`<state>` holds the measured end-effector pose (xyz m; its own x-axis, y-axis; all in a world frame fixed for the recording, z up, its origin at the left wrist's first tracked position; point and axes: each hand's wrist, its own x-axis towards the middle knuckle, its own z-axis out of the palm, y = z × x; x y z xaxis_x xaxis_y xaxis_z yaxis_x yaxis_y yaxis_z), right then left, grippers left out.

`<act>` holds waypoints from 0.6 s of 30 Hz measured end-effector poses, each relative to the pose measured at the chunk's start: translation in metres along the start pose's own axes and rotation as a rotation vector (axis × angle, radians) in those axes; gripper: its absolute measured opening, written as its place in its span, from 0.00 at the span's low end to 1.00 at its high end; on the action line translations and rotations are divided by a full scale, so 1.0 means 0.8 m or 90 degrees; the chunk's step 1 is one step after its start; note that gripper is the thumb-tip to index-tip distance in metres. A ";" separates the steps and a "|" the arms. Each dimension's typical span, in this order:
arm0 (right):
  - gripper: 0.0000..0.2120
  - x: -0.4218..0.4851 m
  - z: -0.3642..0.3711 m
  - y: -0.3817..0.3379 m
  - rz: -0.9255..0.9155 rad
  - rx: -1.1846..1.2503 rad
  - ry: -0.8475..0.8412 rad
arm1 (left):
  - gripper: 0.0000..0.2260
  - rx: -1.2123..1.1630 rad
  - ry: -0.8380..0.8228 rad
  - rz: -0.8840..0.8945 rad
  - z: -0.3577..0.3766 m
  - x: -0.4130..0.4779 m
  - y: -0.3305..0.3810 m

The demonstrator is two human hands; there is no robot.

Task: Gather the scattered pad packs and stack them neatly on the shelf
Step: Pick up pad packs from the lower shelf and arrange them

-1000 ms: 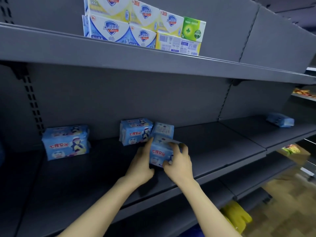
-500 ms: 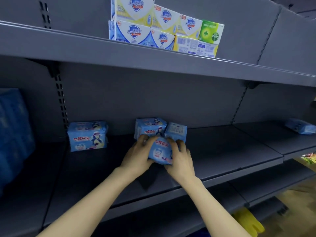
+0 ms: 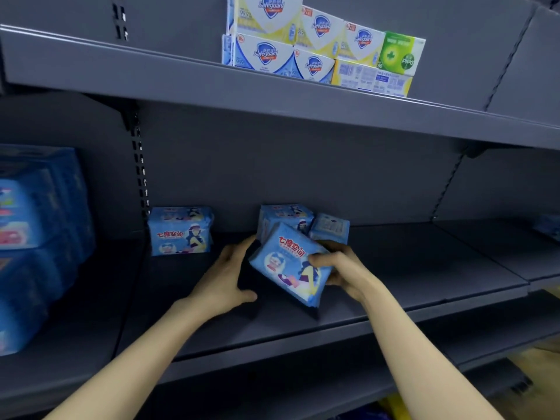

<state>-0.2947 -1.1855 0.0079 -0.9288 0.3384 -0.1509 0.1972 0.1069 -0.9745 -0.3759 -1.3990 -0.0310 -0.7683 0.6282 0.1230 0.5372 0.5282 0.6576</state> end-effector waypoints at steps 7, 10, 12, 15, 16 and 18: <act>0.18 0.002 0.013 0.011 0.068 0.056 -0.064 | 0.51 -0.228 -0.130 -0.023 -0.008 -0.011 -0.010; 0.20 0.004 0.024 0.007 0.082 0.029 -0.095 | 0.53 -0.308 -0.142 -0.043 -0.012 -0.015 -0.013; 0.22 0.006 0.032 0.004 0.085 0.011 -0.114 | 0.52 -0.337 -0.130 -0.067 -0.016 -0.018 -0.013; 0.21 0.015 0.047 0.000 0.076 0.000 -0.145 | 0.51 -0.366 -0.100 -0.107 -0.023 -0.023 -0.015; 0.17 0.019 0.051 -0.001 0.066 0.000 -0.146 | 0.51 -0.377 -0.090 -0.118 -0.025 -0.025 -0.017; 0.12 0.026 0.062 -0.005 0.037 -0.016 -0.145 | 0.49 -0.397 -0.063 -0.142 -0.032 -0.031 -0.023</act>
<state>-0.3302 -1.2258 0.0008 -0.9619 0.1251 -0.2431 0.2576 0.1172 -0.9591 -0.3751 -1.4389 -0.0271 -0.7863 0.6070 -0.1149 0.0443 0.2409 0.9695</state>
